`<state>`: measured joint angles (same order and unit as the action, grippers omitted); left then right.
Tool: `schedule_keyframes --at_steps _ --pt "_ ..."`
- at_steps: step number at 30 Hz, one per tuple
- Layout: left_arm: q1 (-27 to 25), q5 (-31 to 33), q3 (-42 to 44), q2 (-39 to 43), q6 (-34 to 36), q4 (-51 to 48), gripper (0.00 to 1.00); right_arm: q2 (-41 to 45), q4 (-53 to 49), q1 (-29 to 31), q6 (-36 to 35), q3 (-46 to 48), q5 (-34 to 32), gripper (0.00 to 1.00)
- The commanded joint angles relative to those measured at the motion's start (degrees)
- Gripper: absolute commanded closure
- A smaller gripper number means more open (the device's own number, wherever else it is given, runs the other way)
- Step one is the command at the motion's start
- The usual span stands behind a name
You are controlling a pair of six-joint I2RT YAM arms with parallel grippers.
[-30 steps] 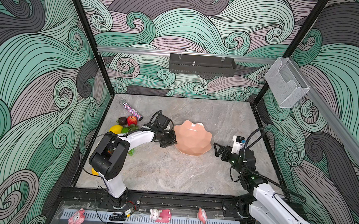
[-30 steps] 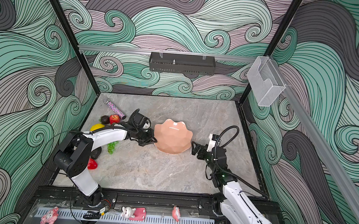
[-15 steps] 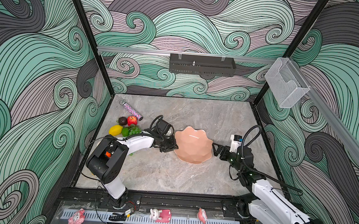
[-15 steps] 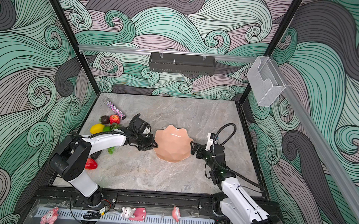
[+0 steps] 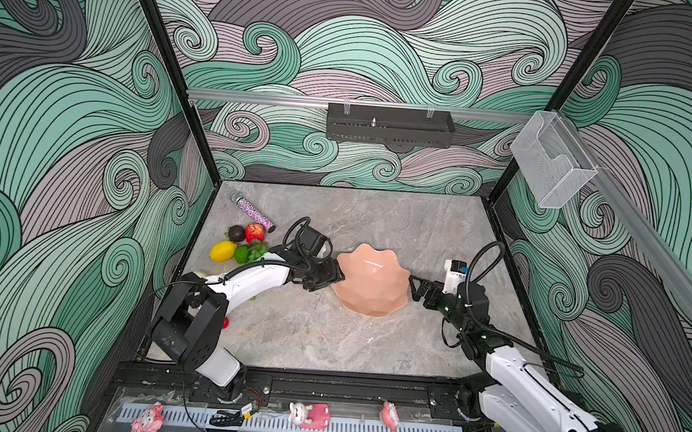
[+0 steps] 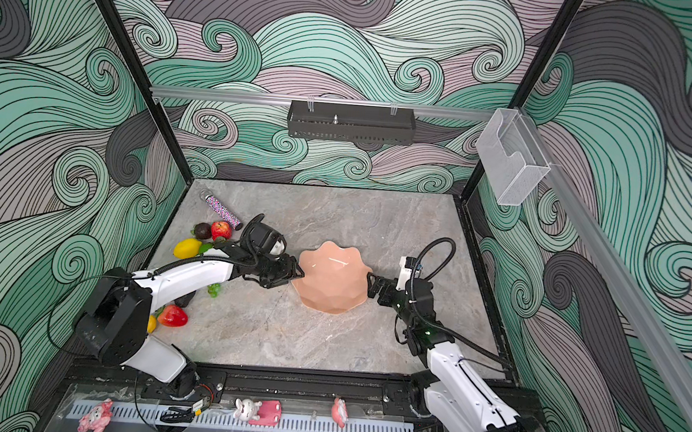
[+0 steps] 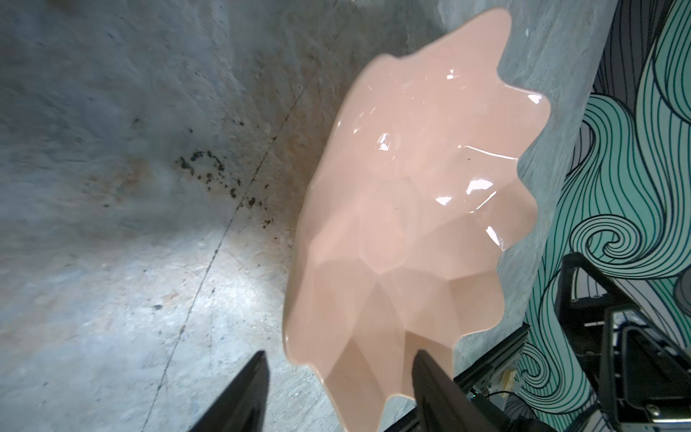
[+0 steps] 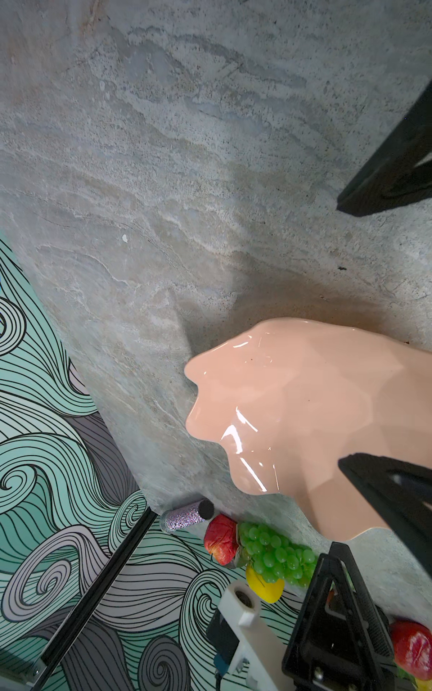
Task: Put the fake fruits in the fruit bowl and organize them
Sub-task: 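Release the bowl and move the left gripper back over the fruits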
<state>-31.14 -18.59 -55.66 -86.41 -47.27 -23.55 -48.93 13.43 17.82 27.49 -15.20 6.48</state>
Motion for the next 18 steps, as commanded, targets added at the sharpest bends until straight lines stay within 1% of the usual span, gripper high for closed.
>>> schedule_keyframes --at_steps 1,4,5,6,7,9,11,12,14,16,18 --pt "1.3 5.8 -3.6 3.5 4.2 -10.8 0.3 1.6 0.0 0.4 -0.1 -1.3 0.5 0.0" --pt "4.1 11.1 -5.6 7.4 7.4 -18.6 0.29 2.5 -0.3 0.4 0.2 -1.1 0.4 0.0" --pt "5.6 13.6 -6.1 8.7 8.6 -20.6 0.28 2.8 -0.4 0.4 0.3 -1.1 0.4 0.0" --pt "7.8 14.3 -6.3 10.3 10.1 -21.1 0.28 2.8 -0.3 0.4 0.4 -0.9 0.5 0.0" --pt "9.8 14.1 -5.7 11.8 11.4 -20.1 0.28 2.8 0.3 0.4 0.4 -0.5 0.4 0.0" --pt "14.5 17.9 -2.8 15.0 13.0 -15.2 0.28 2.1 1.0 0.3 0.4 0.0 -0.7 0.0" --pt "19.9 16.3 -1.0 16.5 11.7 -11.1 0.27 1.5 0.7 0.4 0.3 -0.4 -0.6 0.0" --pt "21.3 18.2 -1.2 16.3 10.8 -9.9 0.26 1.3 1.0 0.4 0.4 -0.3 -0.4 0.0" --pt "21.9 25.4 -2.8 14.3 9.6 -8.2 0.22 1.3 0.8 0.4 0.4 -0.4 -0.4 0.0" --pt "22.5 31.3 -6.0 9.6 9.1 -7.5 0.2 1.5 1.0 0.4 0.4 -0.2 -0.5 0.0" --pt "23.7 36.0 -12.6 1.8 8.9 -11.3 0.19 1.6 0.9 0.4 0.2 -0.1 -1.0 0.0"
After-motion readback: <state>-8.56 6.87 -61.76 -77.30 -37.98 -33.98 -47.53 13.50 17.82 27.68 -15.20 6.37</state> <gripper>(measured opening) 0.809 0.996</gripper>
